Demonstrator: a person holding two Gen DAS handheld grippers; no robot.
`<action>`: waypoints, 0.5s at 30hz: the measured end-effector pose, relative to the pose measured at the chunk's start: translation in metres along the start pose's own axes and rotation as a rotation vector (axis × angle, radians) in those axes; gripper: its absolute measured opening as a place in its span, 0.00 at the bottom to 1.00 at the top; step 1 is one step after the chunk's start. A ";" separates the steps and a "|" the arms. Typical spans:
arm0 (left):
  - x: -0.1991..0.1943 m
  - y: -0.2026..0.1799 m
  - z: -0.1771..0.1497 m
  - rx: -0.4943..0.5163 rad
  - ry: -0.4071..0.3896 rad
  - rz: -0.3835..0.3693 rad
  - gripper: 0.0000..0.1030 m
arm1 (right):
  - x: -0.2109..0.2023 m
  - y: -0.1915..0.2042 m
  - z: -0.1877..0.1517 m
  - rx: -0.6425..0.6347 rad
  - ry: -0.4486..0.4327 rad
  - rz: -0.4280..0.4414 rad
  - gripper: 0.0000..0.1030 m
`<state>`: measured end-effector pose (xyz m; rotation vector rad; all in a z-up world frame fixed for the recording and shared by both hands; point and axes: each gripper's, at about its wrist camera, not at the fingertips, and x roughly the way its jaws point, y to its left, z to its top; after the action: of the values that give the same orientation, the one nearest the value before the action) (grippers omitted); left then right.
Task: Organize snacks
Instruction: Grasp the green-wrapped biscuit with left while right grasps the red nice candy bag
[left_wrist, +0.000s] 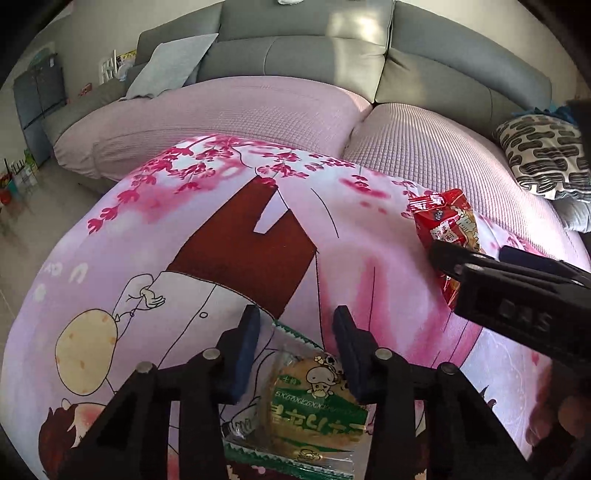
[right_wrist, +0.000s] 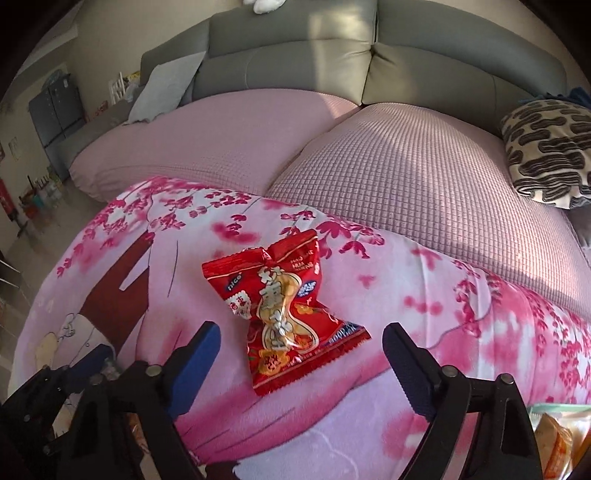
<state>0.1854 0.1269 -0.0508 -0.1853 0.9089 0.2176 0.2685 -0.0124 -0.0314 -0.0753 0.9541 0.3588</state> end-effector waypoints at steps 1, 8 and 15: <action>0.000 0.000 0.000 -0.001 -0.001 -0.002 0.40 | 0.003 0.001 0.001 -0.006 0.004 -0.004 0.84; -0.006 0.012 0.000 -0.053 0.002 -0.059 0.40 | 0.007 0.001 0.000 -0.011 0.012 -0.003 0.60; -0.014 0.021 -0.002 -0.095 0.036 -0.123 0.50 | -0.002 0.002 -0.010 -0.009 0.021 0.011 0.53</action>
<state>0.1700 0.1448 -0.0421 -0.3328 0.9200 0.1431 0.2588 -0.0137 -0.0354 -0.0823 0.9736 0.3732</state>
